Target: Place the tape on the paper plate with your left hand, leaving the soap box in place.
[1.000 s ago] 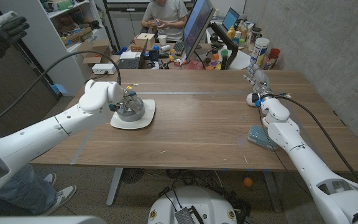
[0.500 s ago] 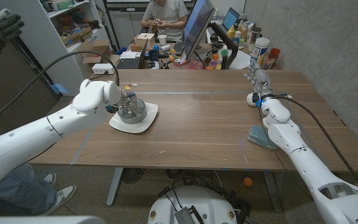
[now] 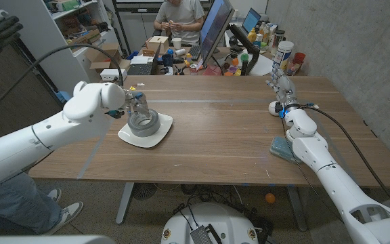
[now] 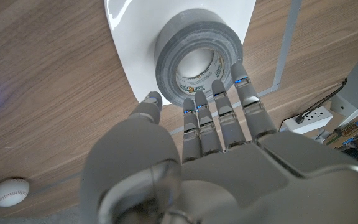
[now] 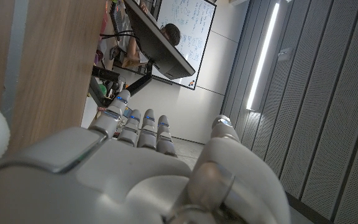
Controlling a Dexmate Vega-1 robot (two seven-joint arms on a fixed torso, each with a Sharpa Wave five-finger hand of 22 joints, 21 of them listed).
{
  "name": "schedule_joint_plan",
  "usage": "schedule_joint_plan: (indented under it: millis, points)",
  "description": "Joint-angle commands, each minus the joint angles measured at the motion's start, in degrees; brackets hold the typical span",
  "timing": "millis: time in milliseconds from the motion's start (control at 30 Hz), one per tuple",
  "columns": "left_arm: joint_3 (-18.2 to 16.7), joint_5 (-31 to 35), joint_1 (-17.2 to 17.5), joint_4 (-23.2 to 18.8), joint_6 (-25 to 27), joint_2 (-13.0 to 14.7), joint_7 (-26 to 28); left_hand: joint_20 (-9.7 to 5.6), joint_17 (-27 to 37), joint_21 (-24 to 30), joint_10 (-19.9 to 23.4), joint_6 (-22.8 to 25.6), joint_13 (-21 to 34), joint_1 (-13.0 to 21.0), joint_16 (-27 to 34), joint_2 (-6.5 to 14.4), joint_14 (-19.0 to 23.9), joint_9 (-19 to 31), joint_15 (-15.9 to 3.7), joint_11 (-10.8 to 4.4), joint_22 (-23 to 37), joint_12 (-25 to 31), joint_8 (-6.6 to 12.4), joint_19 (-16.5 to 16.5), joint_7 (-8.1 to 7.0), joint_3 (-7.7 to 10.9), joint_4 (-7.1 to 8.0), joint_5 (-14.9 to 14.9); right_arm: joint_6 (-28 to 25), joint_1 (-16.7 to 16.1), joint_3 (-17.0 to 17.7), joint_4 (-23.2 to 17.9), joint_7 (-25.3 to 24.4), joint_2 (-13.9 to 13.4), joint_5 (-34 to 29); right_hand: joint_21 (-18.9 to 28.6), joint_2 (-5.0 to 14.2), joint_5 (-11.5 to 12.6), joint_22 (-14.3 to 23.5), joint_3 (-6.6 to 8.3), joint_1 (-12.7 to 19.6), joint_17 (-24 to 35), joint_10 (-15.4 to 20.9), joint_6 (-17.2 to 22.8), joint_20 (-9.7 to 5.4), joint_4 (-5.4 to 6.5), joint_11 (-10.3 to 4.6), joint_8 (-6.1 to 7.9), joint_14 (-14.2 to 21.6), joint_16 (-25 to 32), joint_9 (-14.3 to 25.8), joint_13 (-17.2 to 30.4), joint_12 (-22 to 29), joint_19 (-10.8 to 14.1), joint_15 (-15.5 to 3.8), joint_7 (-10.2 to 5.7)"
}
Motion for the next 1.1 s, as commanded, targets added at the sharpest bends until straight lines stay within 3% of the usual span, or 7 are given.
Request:
schedule_joint_plan:
  millis: [33, 167, 300, 467, 733, 900, 1100]
  points:
    - [-8.42, -10.8, 6.66, -4.35, 1.39, 3.32, 12.48, -0.2, 0.17, 0.07, -0.22, -0.32, 0.09, -0.56, 0.26, -0.11, 0.09, 0.04, 0.37, -0.16, 0.22, 0.35, 0.3, 0.17, 0.22, 0.02, -0.08, -0.11, 0.38, -1.63, -0.45, -2.53, -0.82, -0.38, -0.41, 0.28, 0.18, 0.23, 0.12, 0.22, -0.05, 0.21, 0.53, 0.58, 0.21, -0.25, 0.09, 0.15, 0.28, -0.04, 0.23, 0.22, 0.07, 0.36, 0.19, -0.04]
    - [-17.67, -20.23, 13.72, -4.01, -1.48, 2.81, 21.55, -0.21, 0.09, -0.22, -1.69, -2.25, -0.24, -0.65, 0.11, 0.33, -0.63, -0.02, -0.15, 0.16, 0.26, 0.12, -0.07, 0.33, 0.08, 0.39, -0.4, -0.04, 0.38, -2.13, -0.82, -3.82, -1.27, -0.69, -0.97, 0.27, 0.15, 0.22, 0.12, 0.2, -0.08, 0.21, 0.54, 0.57, 0.19, -0.24, 0.11, 0.14, 0.29, -0.04, 0.23, 0.22, 0.06, 0.34, 0.22, -0.03]
    - [-27.27, -28.85, 21.47, -1.86, -8.12, -0.09, 30.91, -0.16, 0.11, -0.6, -3.65, -4.75, -0.55, -0.94, -0.27, 0.52, -2.46, -0.08, -0.53, 0.47, 0.28, -0.19, -0.42, 0.27, 0.48, 0.58, -0.65, -0.02, 0.77, -2.63, -1.21, -5.02, -1.59, -0.94, -1.49, 0.27, 0.13, 0.23, 0.12, 0.19, -0.1, 0.21, 0.53, 0.61, 0.16, -0.25, 0.1, 0.13, 0.31, -0.04, 0.23, 0.22, 0.05, 0.33, 0.2, 0.03]
    - [-32.47, -36.2, 25.44, 1.9, -17.04, -3.62, 38.28, -0.08, 0.37, -1.86, -6.19, -6.83, -1.08, -2.7, -0.65, 1.19, -6.71, -0.17, 0.53, 1.27, 0.28, -0.15, -0.09, -1.18, 0.72, 0.49, -0.19, 0.15, 0.83, -3.29, -1.8, -6.97, -2.3, -1.55, -2.46, 0.26, 0.13, 0.23, 0.12, 0.2, -0.09, 0.21, 0.57, 0.75, 0.1, -0.26, 0.13, 0.17, 0.28, -0.08, 0.23, 0.22, 0.05, 0.34, 0.06, 0.29]
    - [-32.84, -47.07, 25.1, 10.12, -31.08, -9.06, 43.38, -0.07, 0.45, -3.32, -7.74, -7.61, -1.47, -4.3, -0.61, 1.29, -9.03, -0.25, 1.46, 1.5, 0.24, -0.02, 0.15, -3.48, 1.05, 0.17, 0.22, 0.31, 1.0, -4.91, -2.24, -9.71, -4.6, -1.76, -3.4, 0.26, 0.14, 0.24, 0.12, 0.18, -0.17, 0.23, 0.62, 0.74, 0.02, -0.23, 0.12, 0.12, 0.29, -0.08, 0.23, 0.22, 0.04, 0.34, 0.0, 0.42]
    - [-30.1, -53.83, 22.5, 16.85, -40.05, -11.32, 41.31, -0.05, 0.5, -4.16, -8.59, -7.76, -1.7, -5.43, -0.36, 1.24, -9.6, -0.28, 1.7, 1.58, 0.23, 0.02, 0.28, -4.82, 1.09, -0.18, 0.59, 0.32, 1.33, -5.49, -2.72, -10.52, -5.52, -1.82, -4.0, 0.25, 0.12, 0.24, 0.12, 0.17, -0.2, 0.23, 0.66, 0.8, 0.04, -0.23, 0.17, 0.13, 0.32, -0.09, 0.23, 0.22, 0.04, 0.33, -0.01, 0.33]
    - [-26.49, -60.56, 19.39, 25.74, -52.56, -15.52, 37.78, -0.05, 0.68, -7.98, -12.96, -12.08, -2.83, -11.21, -0.32, 1.87, -14.68, -0.53, 0.49, 2.43, 0.39, 0.07, -0.12, -10.99, 0.72, -1.6, 2.81, 0.24, 2.21, -5.98, -3.42, -11.28, -6.9, -1.63, -5.09, 0.53, 0.11, 0.27, 0.12, 0.18, -0.19, 0.22, 1.31, 1.3, -0.27, -0.27, 0.22, 0.26, 1.34, 0.26, 0.23, 0.21, 0.24, 1.17, -0.42, 0.84]
